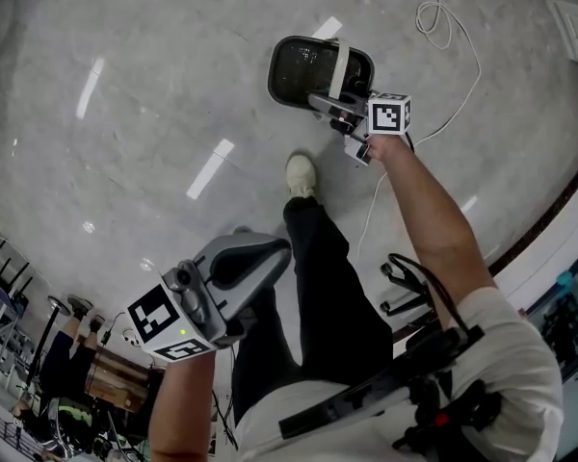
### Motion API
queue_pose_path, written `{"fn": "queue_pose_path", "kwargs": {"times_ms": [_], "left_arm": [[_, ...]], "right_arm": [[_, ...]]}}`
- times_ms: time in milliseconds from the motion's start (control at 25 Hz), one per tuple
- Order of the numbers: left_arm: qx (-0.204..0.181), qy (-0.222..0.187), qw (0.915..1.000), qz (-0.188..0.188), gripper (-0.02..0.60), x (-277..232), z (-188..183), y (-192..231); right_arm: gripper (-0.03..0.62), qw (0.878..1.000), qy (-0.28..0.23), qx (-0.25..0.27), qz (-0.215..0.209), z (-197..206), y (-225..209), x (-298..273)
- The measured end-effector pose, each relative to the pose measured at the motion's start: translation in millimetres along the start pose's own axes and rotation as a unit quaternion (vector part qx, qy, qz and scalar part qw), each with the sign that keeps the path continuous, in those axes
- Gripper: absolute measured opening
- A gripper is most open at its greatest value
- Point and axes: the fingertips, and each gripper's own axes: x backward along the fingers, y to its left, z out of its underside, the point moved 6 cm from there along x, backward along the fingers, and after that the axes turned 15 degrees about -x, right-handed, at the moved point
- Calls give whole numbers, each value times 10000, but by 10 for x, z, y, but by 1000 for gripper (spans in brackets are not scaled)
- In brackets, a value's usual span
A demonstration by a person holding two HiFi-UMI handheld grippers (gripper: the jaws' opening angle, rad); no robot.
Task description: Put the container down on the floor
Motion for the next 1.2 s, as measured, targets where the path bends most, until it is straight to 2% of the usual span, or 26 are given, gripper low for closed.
{"fn": "queue_pose_path", "kwargs": {"times_ms": [200, 400, 440, 520, 720, 840, 1200], "left_arm": [[13, 27, 9999, 96, 9, -33, 2, -11], [14, 32, 9999, 145, 9, -77, 17, -67], [19, 29, 9999, 151, 9, -83, 29, -71], [40, 18, 9999, 159, 9, -83, 47, -70], [68, 8, 9998, 169, 9, -80, 40, -54], [63, 15, 9998, 199, 9, -87, 52, -61], [-3, 110, 9990, 433, 9, -80, -6, -160]], "right_arm": [[31, 9999, 92, -37, 35, -6, 22, -47], [35, 9998, 73, -121, -115, 6, 47, -30], [46, 9998, 65, -136, -150, 10, 48, -28], [115, 9997, 110, -148, -157, 31, 32, -33], [149, 9997, 130, -203, -91, 36, 19, -24], [202, 9995, 120, -288, 9, 64, -24, 16], [232, 9985, -123, -259, 460, 153, 26, 374]]}}
